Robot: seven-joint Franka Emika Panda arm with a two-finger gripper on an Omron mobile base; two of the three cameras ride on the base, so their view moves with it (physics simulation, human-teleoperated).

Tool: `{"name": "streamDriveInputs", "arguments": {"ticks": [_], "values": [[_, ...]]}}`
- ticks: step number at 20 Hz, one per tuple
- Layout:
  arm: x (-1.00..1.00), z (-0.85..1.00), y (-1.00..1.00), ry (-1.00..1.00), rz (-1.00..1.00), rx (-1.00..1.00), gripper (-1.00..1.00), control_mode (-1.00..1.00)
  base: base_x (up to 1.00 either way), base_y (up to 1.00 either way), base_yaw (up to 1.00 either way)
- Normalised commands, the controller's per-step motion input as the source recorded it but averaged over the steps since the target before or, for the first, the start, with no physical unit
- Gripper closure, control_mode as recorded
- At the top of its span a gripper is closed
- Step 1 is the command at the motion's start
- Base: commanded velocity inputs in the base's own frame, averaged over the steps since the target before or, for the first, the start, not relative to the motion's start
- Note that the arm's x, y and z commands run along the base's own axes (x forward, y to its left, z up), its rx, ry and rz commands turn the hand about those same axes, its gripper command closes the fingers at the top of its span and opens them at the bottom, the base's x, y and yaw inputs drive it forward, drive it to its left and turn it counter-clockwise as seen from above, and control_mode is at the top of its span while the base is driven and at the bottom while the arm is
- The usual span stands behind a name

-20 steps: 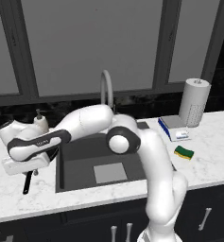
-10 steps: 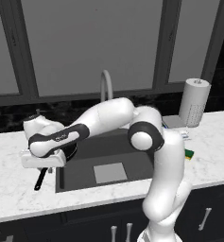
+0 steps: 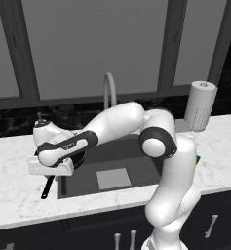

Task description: Pick the pan and sponge and place them into the sink. Then turn on the water.

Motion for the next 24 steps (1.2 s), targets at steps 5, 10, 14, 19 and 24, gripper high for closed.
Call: {"name": "streamDriveInputs", "arguments": {"ticks": [5, 10, 14, 19, 24], "values": [[0.00, 0.00, -0.45, 0.02, -0.19, 0.00, 1.00, -1.00, 0.00, 0.00, 0.00], [0.01, 0.00, -0.59, 0.01, -0.35, 0.00, 1.00, -1.00, 0.00, 0.00, 0.00], [0.19, -0.06, -0.59, 0.00, -0.41, -0.03, 1.00, -1.00, 0.00, 0.00, 0.00], [0.33, -0.05, -0.56, 0.00, -0.41, -0.01, 1.00, -1.00, 0.00, 0.00, 0.00], [0.01, 0.00, -0.21, 0.00, -0.14, 0.00, 1.00, -1.00, 0.00, 0.00, 0.00]]}}
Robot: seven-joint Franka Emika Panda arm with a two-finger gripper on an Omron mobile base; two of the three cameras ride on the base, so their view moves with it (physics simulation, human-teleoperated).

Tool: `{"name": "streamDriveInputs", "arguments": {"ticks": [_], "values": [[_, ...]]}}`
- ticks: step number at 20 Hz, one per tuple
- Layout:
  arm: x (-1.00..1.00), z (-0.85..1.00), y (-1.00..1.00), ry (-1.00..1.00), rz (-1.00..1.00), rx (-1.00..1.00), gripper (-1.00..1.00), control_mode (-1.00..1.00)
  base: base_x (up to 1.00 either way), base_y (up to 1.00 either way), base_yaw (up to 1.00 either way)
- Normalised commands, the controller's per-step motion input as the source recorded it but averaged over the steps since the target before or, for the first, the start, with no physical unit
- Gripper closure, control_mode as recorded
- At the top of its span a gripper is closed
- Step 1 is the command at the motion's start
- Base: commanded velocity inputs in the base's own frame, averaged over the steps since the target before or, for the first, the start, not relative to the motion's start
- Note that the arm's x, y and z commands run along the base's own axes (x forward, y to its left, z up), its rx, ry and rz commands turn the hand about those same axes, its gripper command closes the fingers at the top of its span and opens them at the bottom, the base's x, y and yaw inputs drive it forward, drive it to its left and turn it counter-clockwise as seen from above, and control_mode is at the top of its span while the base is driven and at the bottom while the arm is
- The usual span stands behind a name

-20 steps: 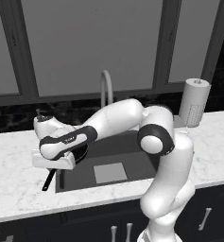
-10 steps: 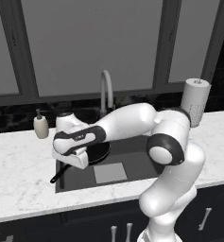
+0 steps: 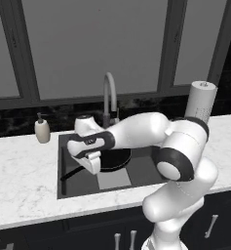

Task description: Pick the pan and sponge and place them into the sink. Then turn on the water.

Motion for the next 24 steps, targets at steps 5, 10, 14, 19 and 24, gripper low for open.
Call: {"name": "streamDriveInputs", "arguments": {"ticks": [5, 10, 14, 19, 24], "values": [[0.01, -0.02, -0.13, 0.00, -0.07, 0.00, 1.00, -1.00, 0.00, 0.00, 0.00], [0.16, -0.11, -0.19, 0.00, -0.11, 0.00, 1.00, -1.00, 0.00, 0.00, 0.00], [0.21, -0.22, -0.18, 0.00, -0.11, 0.00, 1.00, -1.00, 0.00, 0.00, 0.00], [0.24, -0.30, -0.17, 0.00, -0.09, 0.00, 1.00, -1.00, 0.00, 0.00, 0.00], [0.23, -0.32, -0.05, 0.00, -0.07, 0.00, 1.00, -1.00, 0.00, 0.00, 0.00]]}}
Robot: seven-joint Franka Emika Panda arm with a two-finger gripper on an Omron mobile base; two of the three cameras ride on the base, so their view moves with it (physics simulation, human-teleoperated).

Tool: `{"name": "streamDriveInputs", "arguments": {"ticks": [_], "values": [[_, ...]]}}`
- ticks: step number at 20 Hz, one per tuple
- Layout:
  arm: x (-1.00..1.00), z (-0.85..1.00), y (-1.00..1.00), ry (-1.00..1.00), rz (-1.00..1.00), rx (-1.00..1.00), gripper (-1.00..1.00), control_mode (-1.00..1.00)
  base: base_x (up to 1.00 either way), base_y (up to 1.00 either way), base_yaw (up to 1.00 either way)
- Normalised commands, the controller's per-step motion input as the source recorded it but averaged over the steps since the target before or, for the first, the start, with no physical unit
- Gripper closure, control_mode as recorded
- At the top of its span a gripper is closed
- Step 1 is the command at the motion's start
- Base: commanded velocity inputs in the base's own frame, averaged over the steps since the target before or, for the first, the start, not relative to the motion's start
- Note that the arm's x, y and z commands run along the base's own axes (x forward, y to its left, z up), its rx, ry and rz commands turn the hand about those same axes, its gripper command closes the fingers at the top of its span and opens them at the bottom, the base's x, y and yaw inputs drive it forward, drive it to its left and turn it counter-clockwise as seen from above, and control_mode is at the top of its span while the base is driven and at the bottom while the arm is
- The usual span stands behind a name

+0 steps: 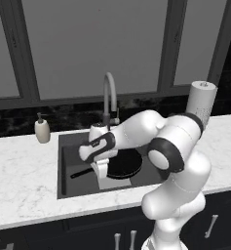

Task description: Pick the pan and sponge and place them into the sink. Then turn on the water.

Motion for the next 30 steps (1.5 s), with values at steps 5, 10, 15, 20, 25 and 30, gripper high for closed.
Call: {"name": "streamDriveInputs", "arguments": {"ticks": [5, 10, 15, 20, 25, 30], "values": [[0.25, -0.28, 0.00, 0.00, -0.06, 0.00, 1.00, -1.00, 0.00, 0.00, 0.00], [0.24, -0.32, 0.00, 0.00, -0.06, 0.00, 1.00, -1.00, 0.00, 0.00, 0.00], [0.22, -0.31, -0.01, 0.00, -0.06, 0.00, 1.00, -1.00, 0.00, 0.00, 0.00], [0.16, -0.36, -0.04, 0.00, -0.05, 0.00, 1.00, -1.00, 0.00, 0.00, 0.00], [0.14, -0.35, -0.05, 0.00, -0.05, 0.00, 1.00, -1.00, 0.00, 0.00, 0.00], [0.14, -0.30, -0.05, 0.00, -0.04, 0.00, 1.00, -1.00, 0.00, 0.00, 0.00]]}}
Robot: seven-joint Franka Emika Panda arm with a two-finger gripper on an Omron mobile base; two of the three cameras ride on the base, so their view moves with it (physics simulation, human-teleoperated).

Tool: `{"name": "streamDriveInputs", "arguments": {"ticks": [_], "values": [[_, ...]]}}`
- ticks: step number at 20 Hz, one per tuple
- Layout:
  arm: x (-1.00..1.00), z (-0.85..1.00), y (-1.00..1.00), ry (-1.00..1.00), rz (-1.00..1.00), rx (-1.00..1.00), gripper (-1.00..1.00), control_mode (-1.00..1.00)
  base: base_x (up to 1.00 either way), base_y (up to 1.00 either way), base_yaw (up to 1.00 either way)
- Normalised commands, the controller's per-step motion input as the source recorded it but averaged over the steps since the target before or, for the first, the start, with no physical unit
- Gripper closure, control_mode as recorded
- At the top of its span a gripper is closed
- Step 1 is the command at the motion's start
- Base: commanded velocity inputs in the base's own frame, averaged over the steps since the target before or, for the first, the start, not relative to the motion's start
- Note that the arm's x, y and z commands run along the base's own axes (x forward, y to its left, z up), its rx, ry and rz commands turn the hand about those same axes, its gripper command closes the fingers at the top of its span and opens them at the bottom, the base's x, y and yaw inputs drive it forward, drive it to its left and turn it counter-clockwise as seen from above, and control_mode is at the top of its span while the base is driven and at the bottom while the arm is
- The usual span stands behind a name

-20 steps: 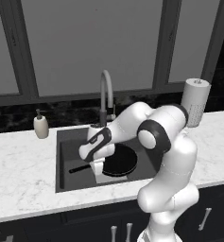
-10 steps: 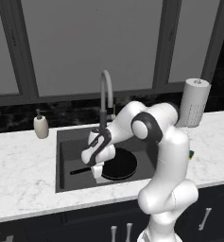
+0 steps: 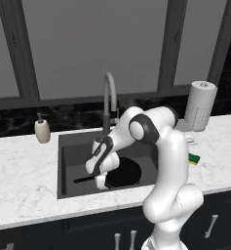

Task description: Pick the pan and sponge and place them into the sink. Then turn on the water.

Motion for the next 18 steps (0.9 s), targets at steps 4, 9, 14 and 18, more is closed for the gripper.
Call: {"name": "streamDriveInputs", "arguments": {"ticks": [4, 9, 14, 18], "values": [[0.14, -0.28, -0.01, 0.00, -0.04, 0.00, 1.00, -1.00, 0.00, 0.00, 0.00], [0.15, -0.23, 0.00, 0.00, -0.03, 0.00, 1.00, -1.00, 0.00, 0.00, 0.00], [0.15, -0.22, 0.00, 0.00, -0.03, 0.00, 1.00, -1.00, 0.00, 0.00, 0.00], [0.11, -0.23, 0.00, 0.00, -0.03, 0.00, 1.00, -1.00, 0.00, 0.00, 0.00]]}}
